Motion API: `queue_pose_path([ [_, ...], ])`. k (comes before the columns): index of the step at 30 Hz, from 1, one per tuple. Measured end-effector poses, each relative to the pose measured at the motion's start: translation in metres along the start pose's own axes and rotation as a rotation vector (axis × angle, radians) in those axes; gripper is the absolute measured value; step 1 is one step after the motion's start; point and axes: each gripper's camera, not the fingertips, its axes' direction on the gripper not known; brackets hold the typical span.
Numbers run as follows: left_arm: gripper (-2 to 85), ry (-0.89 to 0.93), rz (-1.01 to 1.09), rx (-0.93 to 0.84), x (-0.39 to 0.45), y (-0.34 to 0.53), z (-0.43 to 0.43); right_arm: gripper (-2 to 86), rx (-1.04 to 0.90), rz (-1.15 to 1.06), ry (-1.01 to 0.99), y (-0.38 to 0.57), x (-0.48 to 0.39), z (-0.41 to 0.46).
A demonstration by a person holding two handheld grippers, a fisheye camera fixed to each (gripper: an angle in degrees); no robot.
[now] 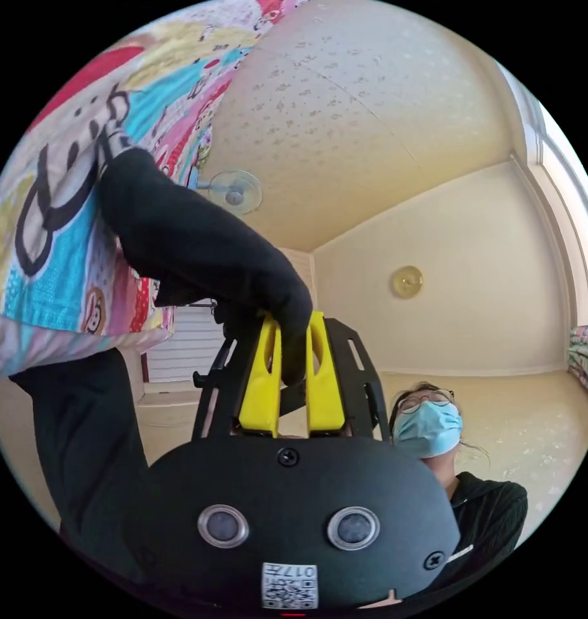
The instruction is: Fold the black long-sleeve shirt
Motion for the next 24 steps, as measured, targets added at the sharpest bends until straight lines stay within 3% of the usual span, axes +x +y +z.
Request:
queue_pose_path([
  [6,6.1,-0.087,0.206,0.029,0.108,-0.022,-0.074,5.8,-0.009,-0.167,-0.257,-0.103,-0.031,0.041],
  [11,6.0,-0.124,0.340,0.103,0.252,-0.071,-0.157,5.8,0.122,-0.415,-0.243,-0.245,-0.114,0.088],
  [13,6.0,-0.245,0.542,0.056,0.369,-0.082,-0.180,5.8,0.234,-0.463,-0.233,-0.299,-0.146,0.087],
  [16,6.1,-0.451,0.688,0.055,0.491,-0.070,-0.214,5.9,0.351,-0.485,-0.297,-0.366,-0.195,0.097],
  [18,6.3,-0.595,0.757,0.095,0.535,-0.054,-0.243,6.0,0.386,-0.495,-0.390,-0.388,-0.241,0.128],
  [21,6.6,-0.833,0.758,0.211,0.541,-0.031,-0.314,6.1,0.298,-0.552,-0.441,-0.379,-0.313,0.201],
  [24,6.7,-0.932,0.469,0.325,0.462,-0.031,-0.412,6.3,0.082,-0.562,-0.500,-0.330,-0.381,0.297],
])
